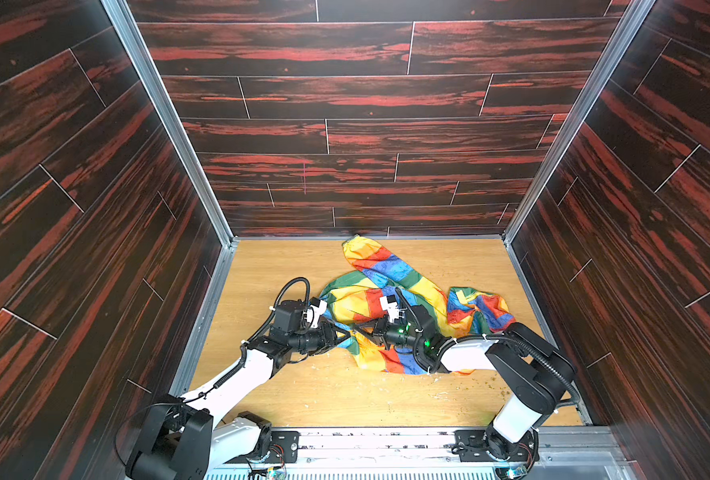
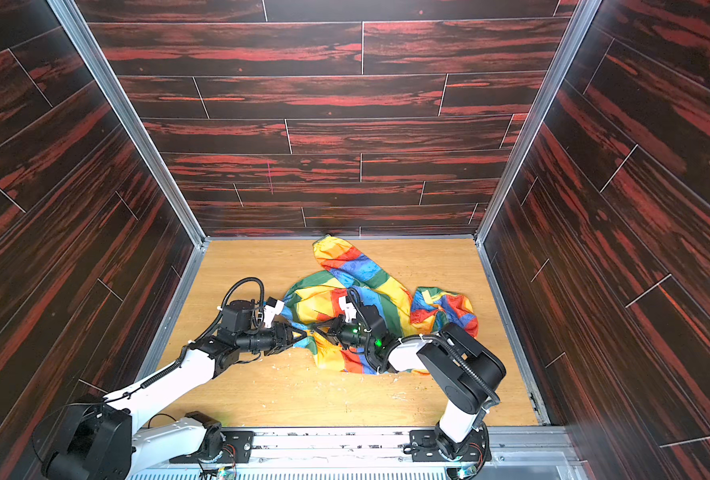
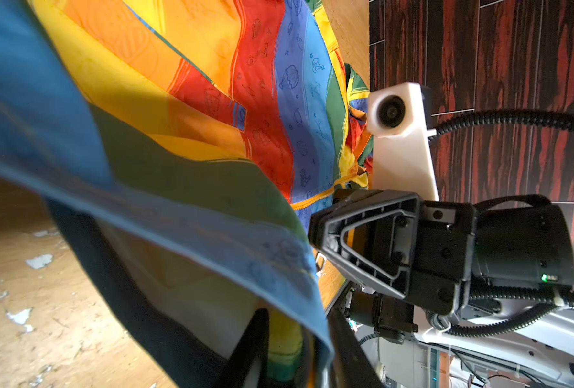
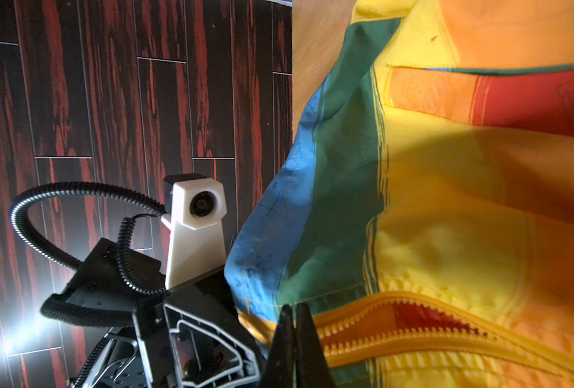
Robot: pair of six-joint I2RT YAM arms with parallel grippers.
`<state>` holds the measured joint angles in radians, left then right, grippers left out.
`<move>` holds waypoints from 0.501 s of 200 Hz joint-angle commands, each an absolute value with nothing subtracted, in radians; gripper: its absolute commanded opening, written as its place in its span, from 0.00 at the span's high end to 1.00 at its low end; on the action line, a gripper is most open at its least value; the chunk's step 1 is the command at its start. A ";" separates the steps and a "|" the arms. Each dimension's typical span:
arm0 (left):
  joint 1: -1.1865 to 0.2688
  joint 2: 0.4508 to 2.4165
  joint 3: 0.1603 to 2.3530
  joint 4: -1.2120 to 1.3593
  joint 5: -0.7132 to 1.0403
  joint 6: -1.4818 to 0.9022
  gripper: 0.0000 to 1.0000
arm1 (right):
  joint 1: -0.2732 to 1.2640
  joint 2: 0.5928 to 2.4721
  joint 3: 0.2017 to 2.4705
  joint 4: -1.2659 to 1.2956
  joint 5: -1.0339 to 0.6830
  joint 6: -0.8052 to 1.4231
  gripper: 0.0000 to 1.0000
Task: Zip up the jacket
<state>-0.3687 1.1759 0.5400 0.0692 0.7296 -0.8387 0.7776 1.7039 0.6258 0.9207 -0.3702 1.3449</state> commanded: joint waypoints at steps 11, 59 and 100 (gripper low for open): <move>-0.368 1.156 0.574 0.065 0.716 -0.845 0.69 | 0.774 1.660 0.634 0.897 -0.356 1.313 1.00; -0.368 1.158 0.575 0.078 0.715 -0.862 0.69 | 0.777 1.658 0.644 0.868 -0.356 1.295 1.00; -0.368 1.149 0.570 0.080 0.712 -0.870 0.75 | 0.779 1.654 0.652 0.847 -0.325 1.288 1.00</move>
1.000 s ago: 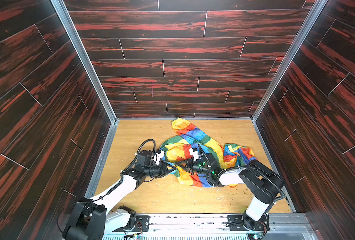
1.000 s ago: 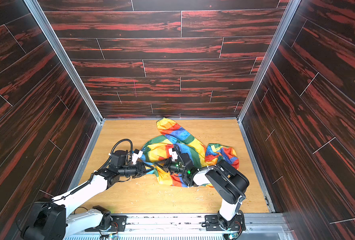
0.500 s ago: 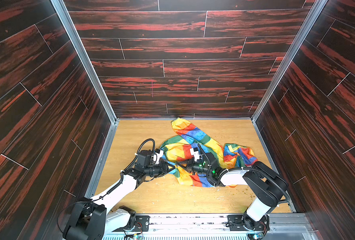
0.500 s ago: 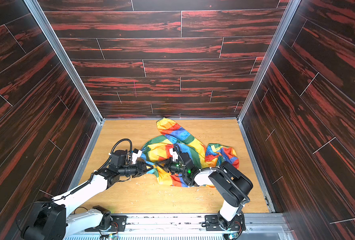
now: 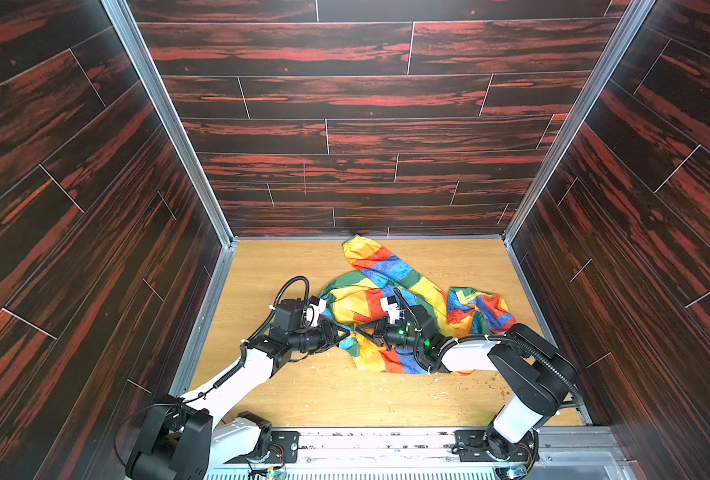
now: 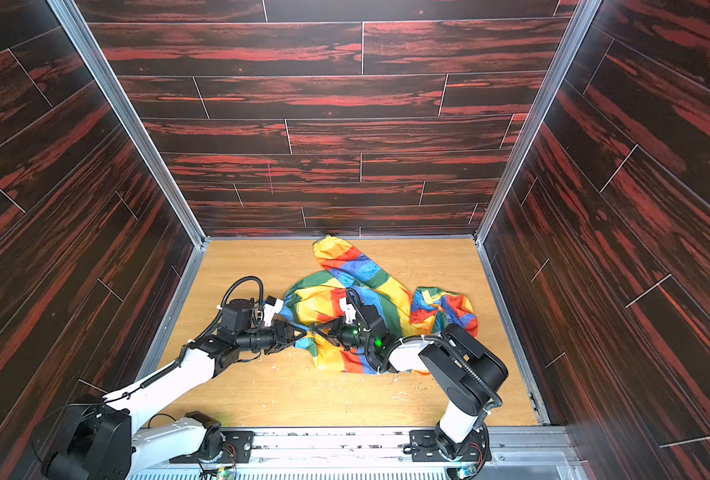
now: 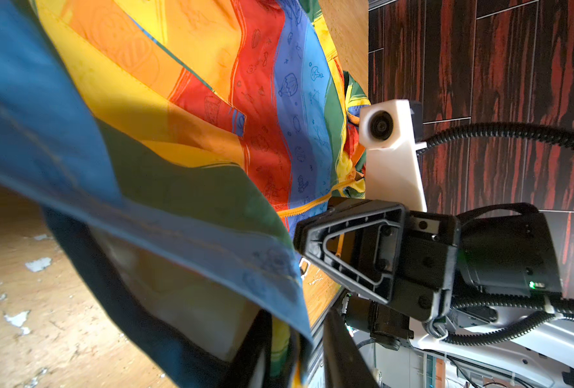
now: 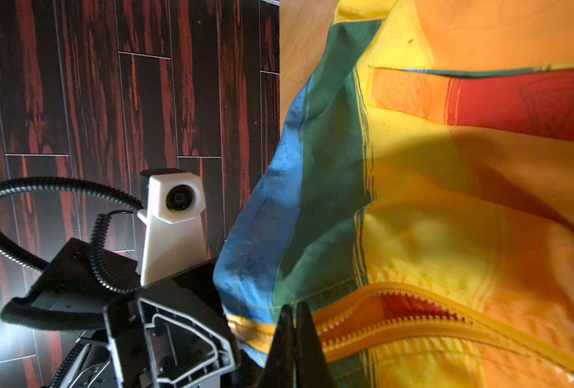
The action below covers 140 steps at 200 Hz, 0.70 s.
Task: Zip up the jacket
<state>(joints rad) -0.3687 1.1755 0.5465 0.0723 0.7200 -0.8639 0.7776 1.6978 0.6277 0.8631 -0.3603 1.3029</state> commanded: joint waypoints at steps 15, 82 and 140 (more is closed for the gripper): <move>-0.368 1.155 0.571 0.080 0.711 -0.869 0.79 | 0.780 1.648 0.655 0.835 -0.321 1.283 1.00; -0.367 1.153 0.566 0.047 0.696 -0.858 1.00 | 0.788 1.595 0.641 0.745 -0.255 1.251 1.00; -0.346 1.109 0.567 -0.015 0.677 -0.833 1.00 | 0.789 1.557 0.647 0.668 -0.205 1.220 1.00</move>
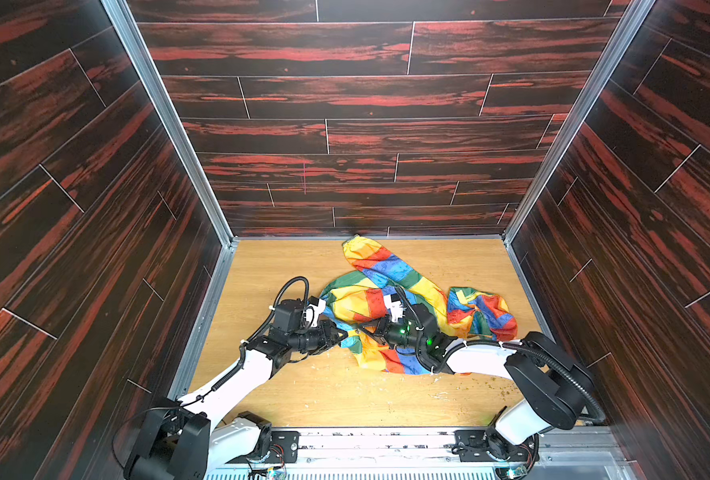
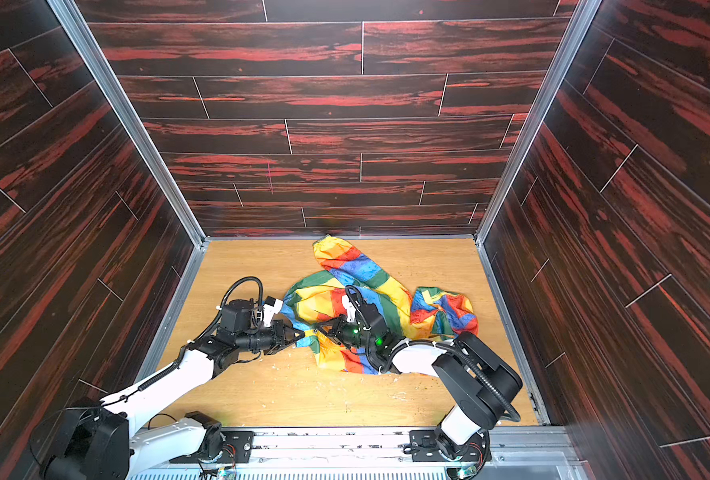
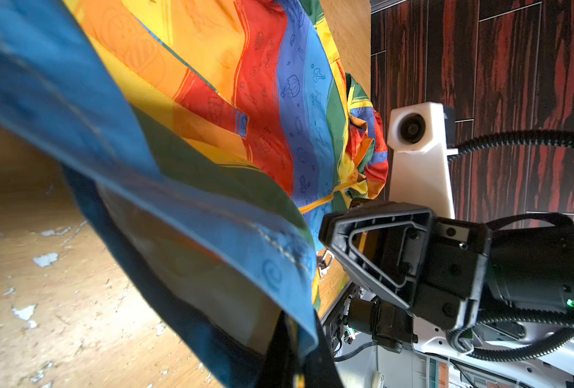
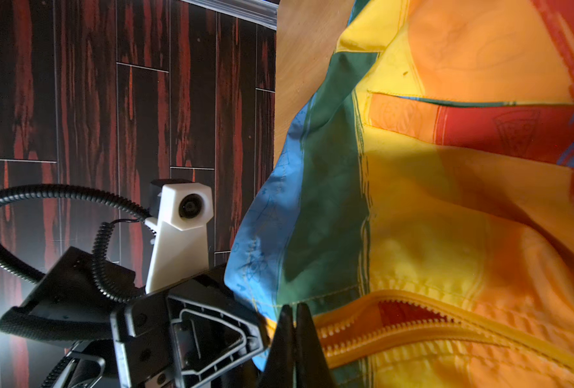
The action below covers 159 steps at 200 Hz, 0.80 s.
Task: Zip up the jacket
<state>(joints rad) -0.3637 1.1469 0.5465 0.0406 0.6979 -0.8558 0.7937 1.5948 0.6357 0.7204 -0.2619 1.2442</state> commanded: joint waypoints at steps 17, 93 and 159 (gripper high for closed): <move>-0.339 1.098 0.565 -0.018 0.675 -0.834 1.00 | 0.789 1.552 0.652 0.655 -0.202 1.212 1.00; -0.321 1.077 0.558 -0.037 0.662 -0.830 1.00 | 0.796 1.552 0.669 0.638 -0.202 1.203 1.00; -0.318 1.053 0.558 -0.081 0.602 -0.815 1.00 | 0.799 1.540 0.669 0.608 -0.188 1.195 1.00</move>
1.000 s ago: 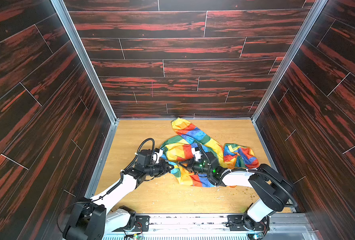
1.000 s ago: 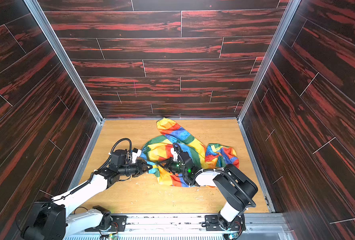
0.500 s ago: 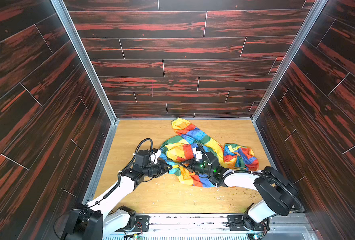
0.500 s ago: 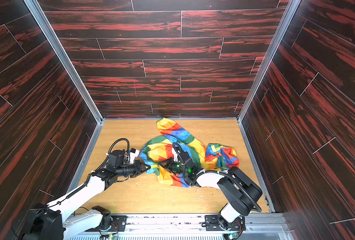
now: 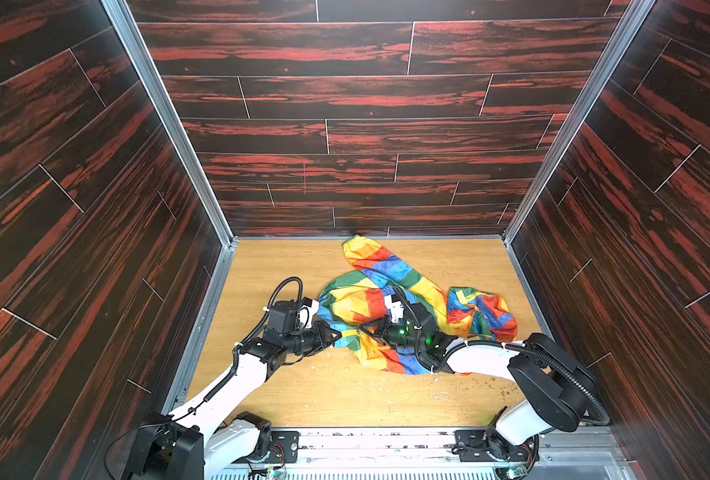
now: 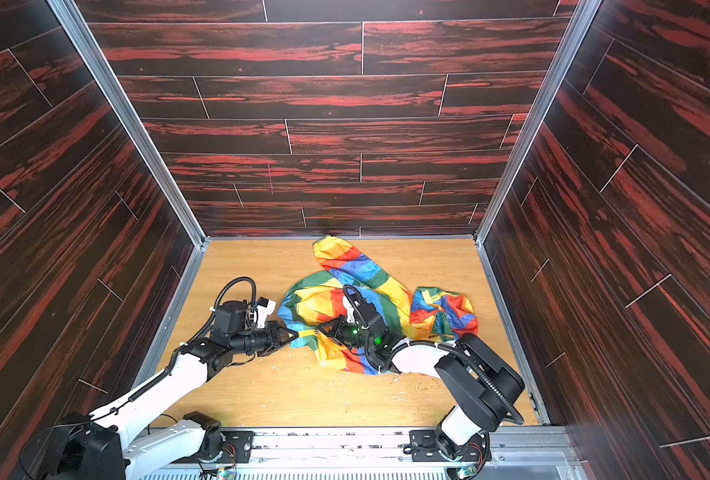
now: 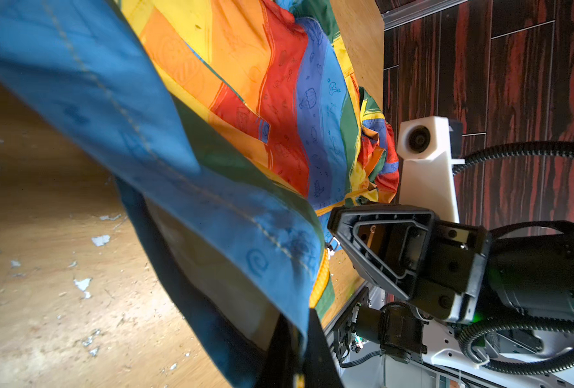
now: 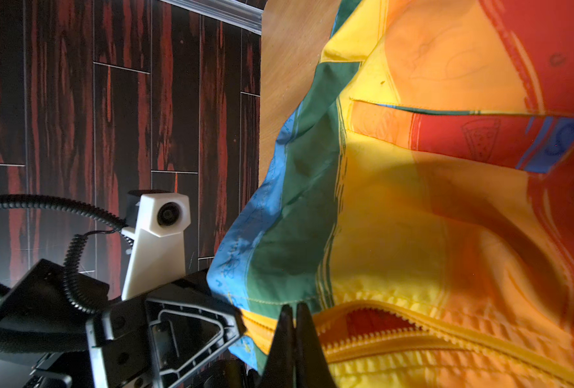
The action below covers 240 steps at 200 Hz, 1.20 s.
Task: Zip up the jacket
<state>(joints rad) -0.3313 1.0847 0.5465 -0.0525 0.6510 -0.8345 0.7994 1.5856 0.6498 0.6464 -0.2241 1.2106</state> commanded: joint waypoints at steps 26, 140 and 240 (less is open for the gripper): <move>-0.316 1.036 0.559 -0.100 0.579 -0.809 1.00 | 0.799 1.532 0.669 0.594 -0.179 1.189 1.00; -0.312 1.026 0.554 -0.128 0.538 -0.798 1.00 | 0.800 1.518 0.654 0.578 -0.164 1.180 1.00; -0.310 1.009 0.555 -0.167 0.492 -0.778 1.00 | 0.799 1.500 0.653 0.535 -0.139 1.164 1.00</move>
